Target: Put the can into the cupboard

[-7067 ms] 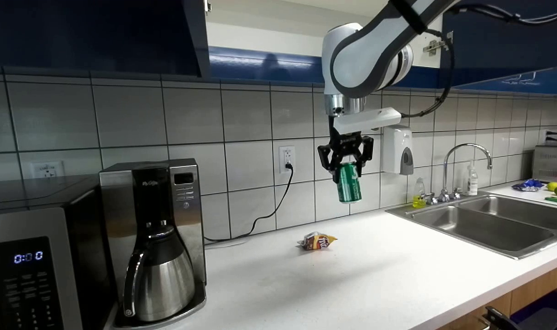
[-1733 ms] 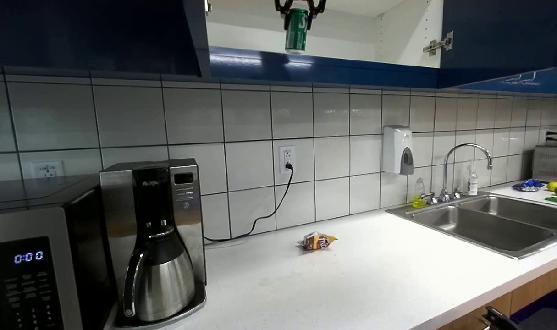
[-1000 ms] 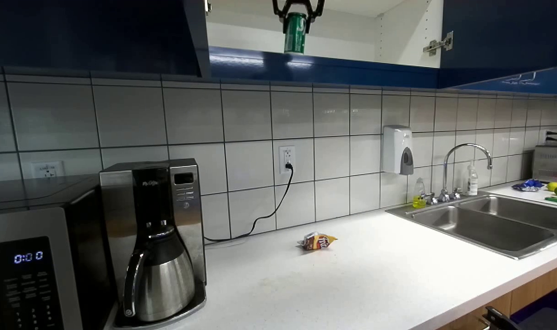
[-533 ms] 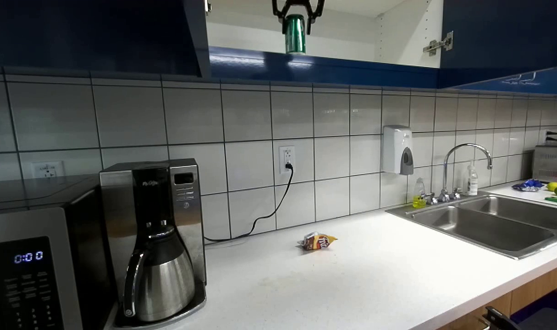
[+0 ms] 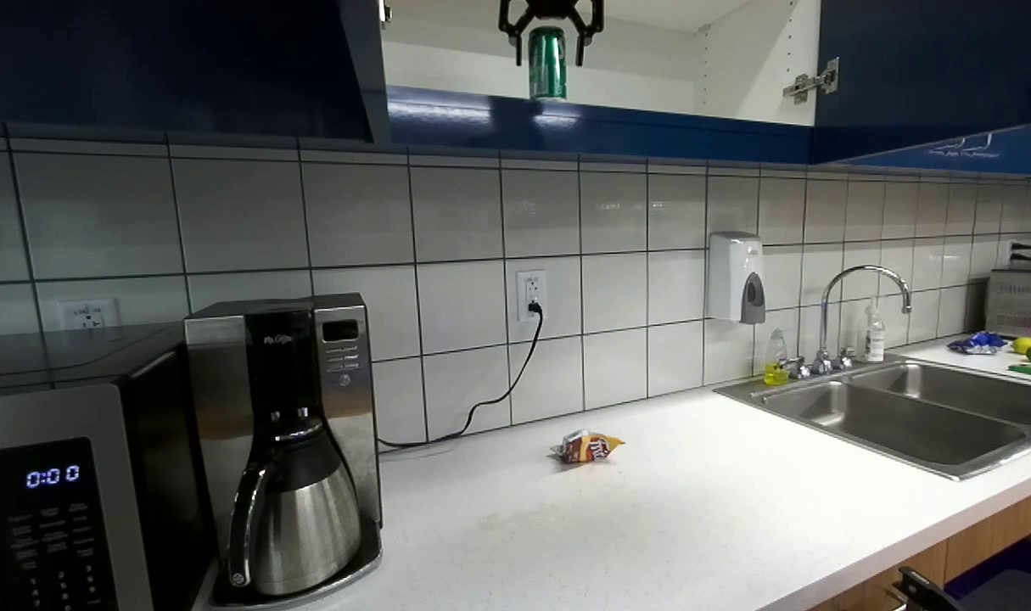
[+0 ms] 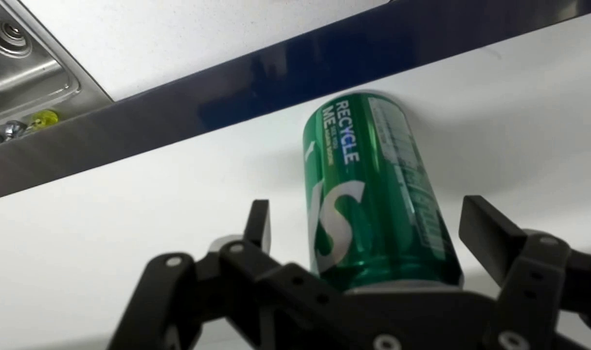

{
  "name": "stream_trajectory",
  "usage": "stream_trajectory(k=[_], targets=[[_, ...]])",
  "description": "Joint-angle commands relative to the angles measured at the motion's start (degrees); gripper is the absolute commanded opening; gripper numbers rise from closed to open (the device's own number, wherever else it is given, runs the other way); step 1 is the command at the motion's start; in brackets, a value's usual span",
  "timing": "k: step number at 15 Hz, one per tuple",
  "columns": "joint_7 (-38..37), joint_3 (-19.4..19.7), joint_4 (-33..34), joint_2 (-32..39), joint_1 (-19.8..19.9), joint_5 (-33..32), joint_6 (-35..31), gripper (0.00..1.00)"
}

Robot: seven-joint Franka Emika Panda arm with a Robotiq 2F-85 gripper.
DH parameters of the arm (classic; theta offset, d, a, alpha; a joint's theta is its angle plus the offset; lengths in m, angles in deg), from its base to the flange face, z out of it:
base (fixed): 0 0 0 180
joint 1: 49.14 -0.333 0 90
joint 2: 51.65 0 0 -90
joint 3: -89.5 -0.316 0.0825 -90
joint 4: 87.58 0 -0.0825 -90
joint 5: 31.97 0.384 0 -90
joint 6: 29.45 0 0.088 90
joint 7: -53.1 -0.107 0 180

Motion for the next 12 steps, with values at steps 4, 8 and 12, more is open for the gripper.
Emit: stream_trajectory(k=[4, 8, 12], targets=[[-0.89, -0.30, 0.41, -0.78, -0.52, -0.43, 1.26, 1.00], [-0.59, -0.19, -1.35, -2.11, -0.65, 0.26, 0.62, 1.00], [-0.12, 0.05, -4.51, -4.92, -0.60, 1.32, -0.64, 1.00]])
